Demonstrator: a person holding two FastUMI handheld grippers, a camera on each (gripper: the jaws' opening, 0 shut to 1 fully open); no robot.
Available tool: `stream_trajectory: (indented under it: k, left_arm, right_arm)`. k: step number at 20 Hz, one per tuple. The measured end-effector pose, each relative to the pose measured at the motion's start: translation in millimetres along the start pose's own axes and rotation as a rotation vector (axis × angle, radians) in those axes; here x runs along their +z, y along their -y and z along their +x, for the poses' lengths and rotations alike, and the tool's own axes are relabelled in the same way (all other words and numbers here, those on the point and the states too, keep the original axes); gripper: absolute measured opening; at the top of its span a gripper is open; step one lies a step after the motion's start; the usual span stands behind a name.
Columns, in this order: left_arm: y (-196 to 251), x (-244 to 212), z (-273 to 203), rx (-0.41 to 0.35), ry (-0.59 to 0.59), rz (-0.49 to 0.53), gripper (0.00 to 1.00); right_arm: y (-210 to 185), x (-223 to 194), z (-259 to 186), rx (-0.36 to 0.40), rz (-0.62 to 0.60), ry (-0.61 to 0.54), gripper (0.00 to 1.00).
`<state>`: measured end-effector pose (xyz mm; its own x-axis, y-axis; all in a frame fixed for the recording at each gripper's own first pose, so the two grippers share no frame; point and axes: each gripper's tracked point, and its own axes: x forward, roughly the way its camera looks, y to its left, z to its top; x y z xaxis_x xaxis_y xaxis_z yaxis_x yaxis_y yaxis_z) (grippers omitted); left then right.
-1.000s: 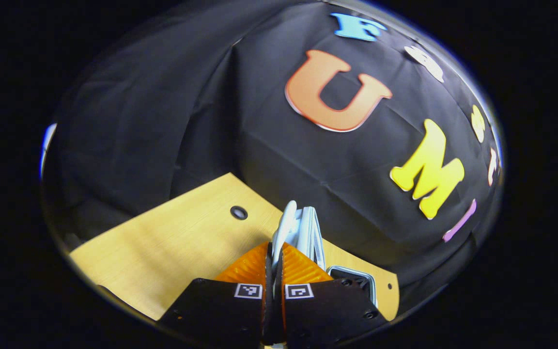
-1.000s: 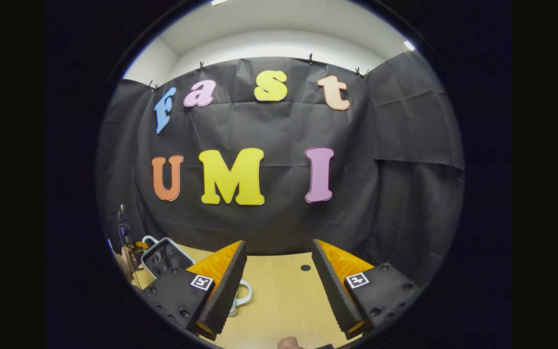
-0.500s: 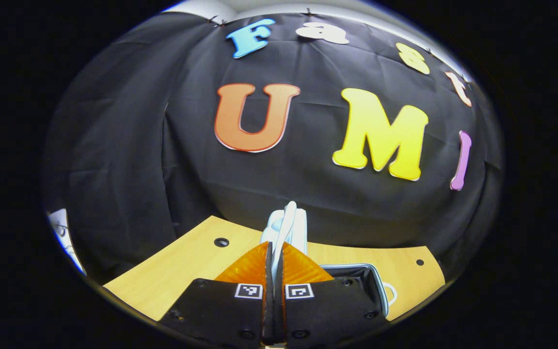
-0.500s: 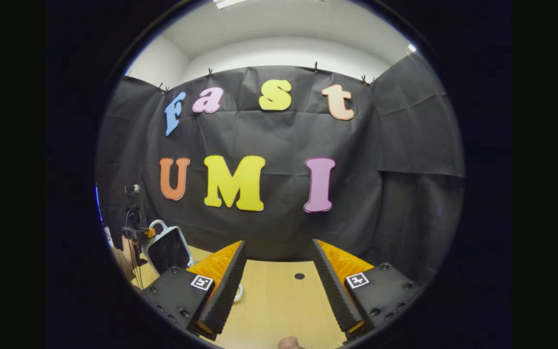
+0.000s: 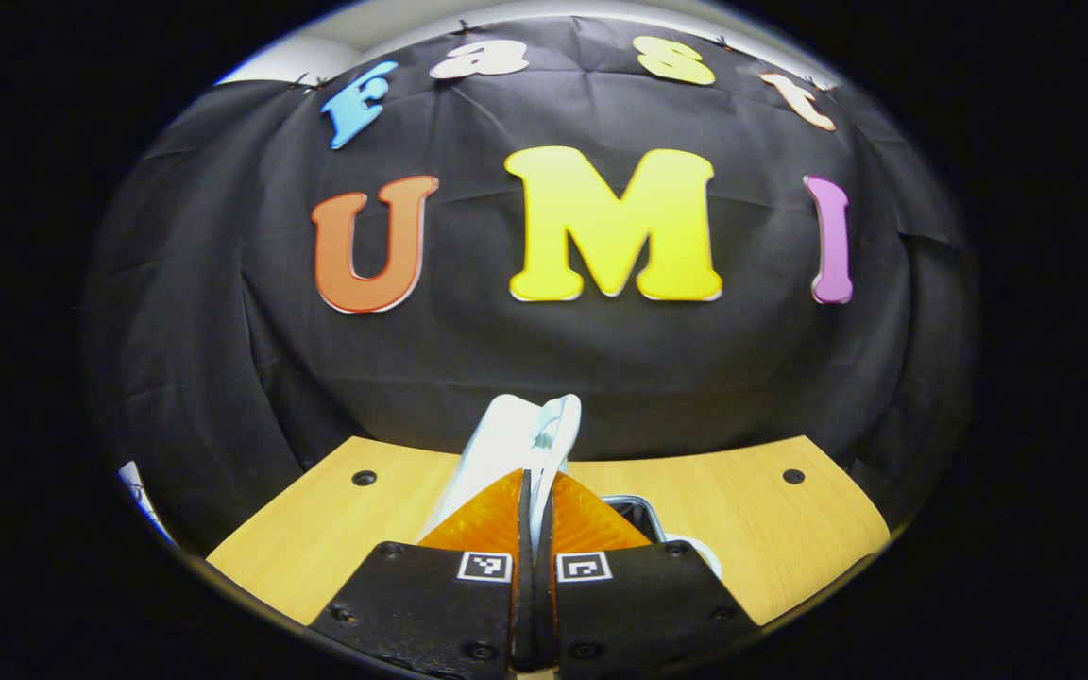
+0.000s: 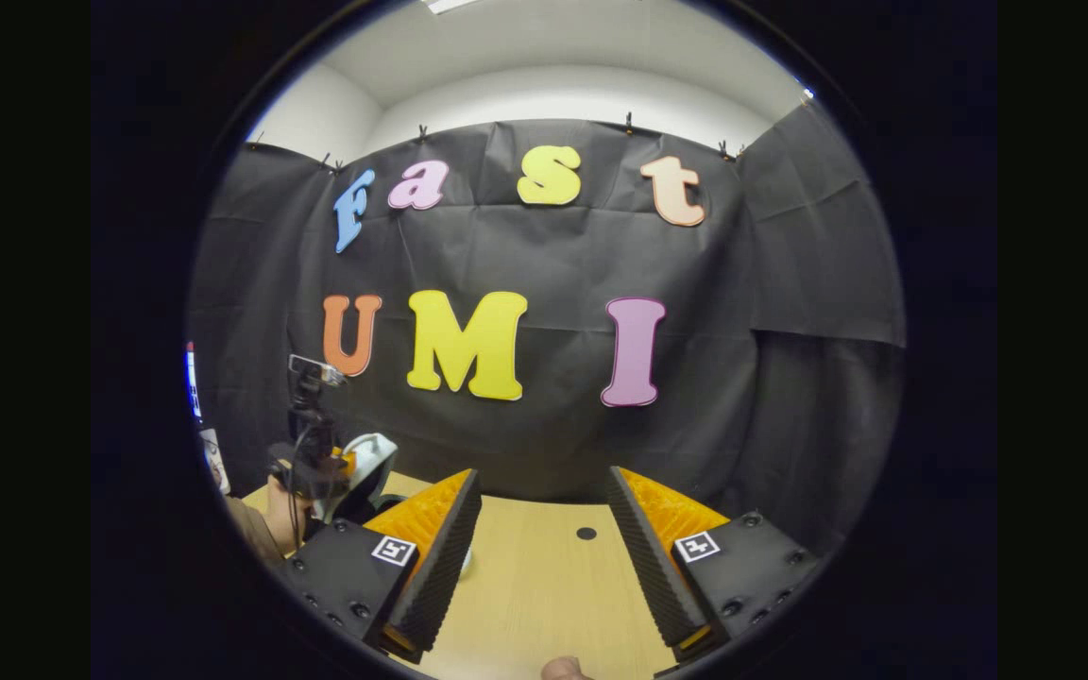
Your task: First open the suitcase, pack the skin care products into it, and then close the suitcase.
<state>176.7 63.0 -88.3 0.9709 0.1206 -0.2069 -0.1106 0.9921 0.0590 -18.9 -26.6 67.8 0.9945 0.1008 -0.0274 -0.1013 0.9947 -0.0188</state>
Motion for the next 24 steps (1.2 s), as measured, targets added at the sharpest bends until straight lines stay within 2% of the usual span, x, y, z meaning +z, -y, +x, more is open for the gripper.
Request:
stream_trajectory:
  k: [4,9,12,16,17,19,20,23,24]
  left_arm:
    - [67,-37,10,-0.057,-0.052,0.1,0.04]
    - [122,-96,27,-0.11,-0.144,0.213,0.04]
    - [136,-123,40,-0.108,-0.188,0.3,0.03]
    - [139,-145,53,-0.091,-0.24,0.322,0.06]
    - [142,-149,50,-0.094,-0.249,0.317,0.08]
    - [148,-147,45,-0.12,-0.26,0.258,0.21]
    - [150,-145,40,-0.144,-0.271,0.203,0.35]
    - [134,-105,21,-0.14,-0.21,0.092,0.58]
    - [127,-87,11,-0.139,-0.187,0.062,0.58]
  right_arm:
    - [8,-14,5,-0.015,0.001,-0.04,0.81]
    - [19,-38,1,-0.026,-0.018,-0.095,0.8]
    - [34,-53,0,-0.045,-0.036,-0.132,0.8]
    - [64,-63,-4,-0.101,-0.021,-0.162,0.8]
    - [70,-63,-2,-0.111,-0.02,-0.163,0.8]
    - [78,-62,1,-0.134,-0.026,-0.162,0.81]
    - [82,-61,4,-0.146,-0.02,-0.162,0.81]
    - [77,-58,12,-0.152,0.017,-0.164,0.8]
    - [72,-57,17,-0.147,0.024,-0.162,0.81]
